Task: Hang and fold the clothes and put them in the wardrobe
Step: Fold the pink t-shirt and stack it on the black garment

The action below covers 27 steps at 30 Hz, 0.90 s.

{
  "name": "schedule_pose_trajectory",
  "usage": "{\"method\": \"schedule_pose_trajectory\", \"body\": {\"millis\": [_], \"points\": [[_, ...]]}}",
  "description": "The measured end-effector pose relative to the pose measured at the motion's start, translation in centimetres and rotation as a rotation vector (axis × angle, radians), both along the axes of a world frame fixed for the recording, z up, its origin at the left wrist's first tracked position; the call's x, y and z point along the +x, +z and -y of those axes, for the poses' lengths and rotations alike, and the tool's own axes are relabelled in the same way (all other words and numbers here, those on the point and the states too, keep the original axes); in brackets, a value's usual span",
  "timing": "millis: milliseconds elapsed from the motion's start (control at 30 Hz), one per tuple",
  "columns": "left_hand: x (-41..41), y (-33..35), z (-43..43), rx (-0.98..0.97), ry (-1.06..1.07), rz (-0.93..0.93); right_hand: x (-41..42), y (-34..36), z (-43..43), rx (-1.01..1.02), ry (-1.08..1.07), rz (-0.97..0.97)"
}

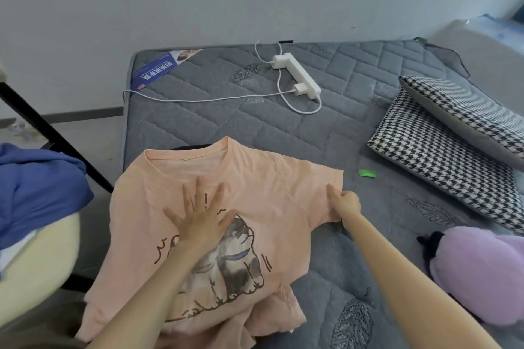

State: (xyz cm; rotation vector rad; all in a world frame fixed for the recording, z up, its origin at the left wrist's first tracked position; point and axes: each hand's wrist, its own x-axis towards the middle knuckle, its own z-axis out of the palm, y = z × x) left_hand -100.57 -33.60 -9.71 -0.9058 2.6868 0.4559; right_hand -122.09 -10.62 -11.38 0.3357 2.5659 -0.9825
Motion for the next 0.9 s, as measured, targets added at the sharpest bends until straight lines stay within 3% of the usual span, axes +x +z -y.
{"method": "schedule_pose_trajectory", "body": {"millis": [300,500,600,700,833,900], "points": [[0.1,0.0,0.1,0.025,-0.003,0.001,0.7,1.1,-0.4,-0.054,-0.023,-0.069],[1.3,0.0,0.5,0.064,-0.045,-0.026,1.7,4.4,2.8,-0.132,0.071,-0.243],[2.2,-0.1,0.6,0.063,-0.048,-0.054,3.7,5.8,5.5,-0.180,0.223,-0.349],[3.0,-0.2,0.4,0.073,-0.041,-0.053,7.1,5.4,7.6,-0.093,0.525,-0.423],[4.1,-0.2,0.5,0.077,-0.076,-0.027,10.6,3.7,9.2,0.023,0.887,-0.236],[4.7,-0.1,0.6,0.090,-0.094,-0.014,11.3,3.5,9.4,-0.040,0.884,-0.199]]}}
